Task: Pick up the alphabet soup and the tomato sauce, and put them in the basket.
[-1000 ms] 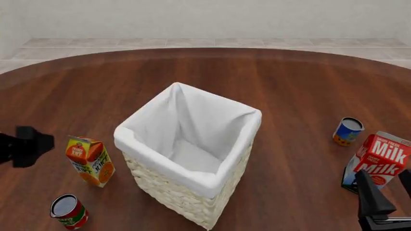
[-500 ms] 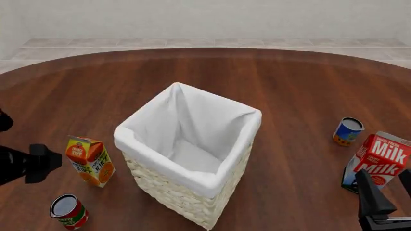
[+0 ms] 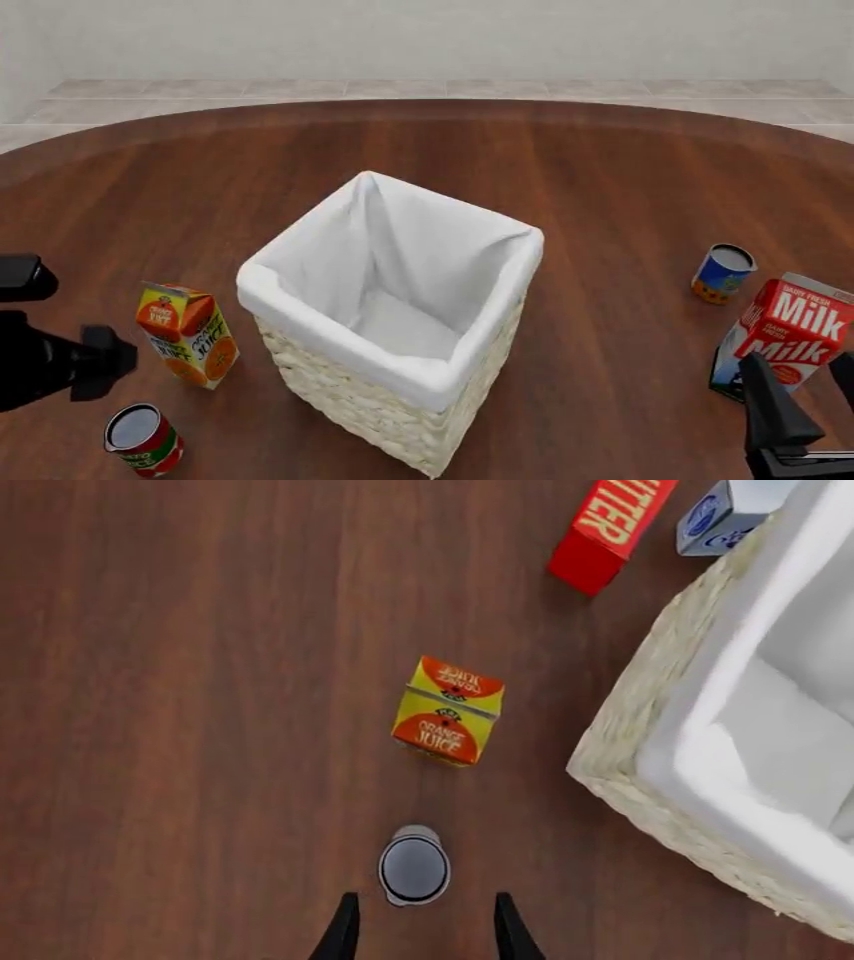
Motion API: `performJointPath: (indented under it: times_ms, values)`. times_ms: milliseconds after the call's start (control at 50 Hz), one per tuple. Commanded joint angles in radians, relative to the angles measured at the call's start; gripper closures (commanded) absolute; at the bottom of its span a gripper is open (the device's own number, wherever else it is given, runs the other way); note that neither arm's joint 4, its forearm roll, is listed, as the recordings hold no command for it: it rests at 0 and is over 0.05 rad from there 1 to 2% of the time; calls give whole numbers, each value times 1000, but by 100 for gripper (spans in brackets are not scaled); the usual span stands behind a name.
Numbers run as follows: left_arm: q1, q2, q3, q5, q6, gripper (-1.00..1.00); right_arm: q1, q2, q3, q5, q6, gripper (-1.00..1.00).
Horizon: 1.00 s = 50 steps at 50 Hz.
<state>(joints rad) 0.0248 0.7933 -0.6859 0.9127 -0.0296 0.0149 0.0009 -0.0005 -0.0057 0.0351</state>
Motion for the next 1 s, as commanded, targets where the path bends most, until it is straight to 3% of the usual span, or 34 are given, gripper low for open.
performJointPath:
  times_ms: [20,220,560,1000]
  values:
    - [-23,4,63,-46,-22,-100,-1,0,0,-1,1,-100]
    - [-39,-3,106,-78,-39,-100,-2,0,0,-1,3,-100]
    - [22,14,141,-111,44,-100,-2,0,0,1,6,-100]
    - [-6,36,218,-191,27,-100,-4,0,0,-1,9,-100]
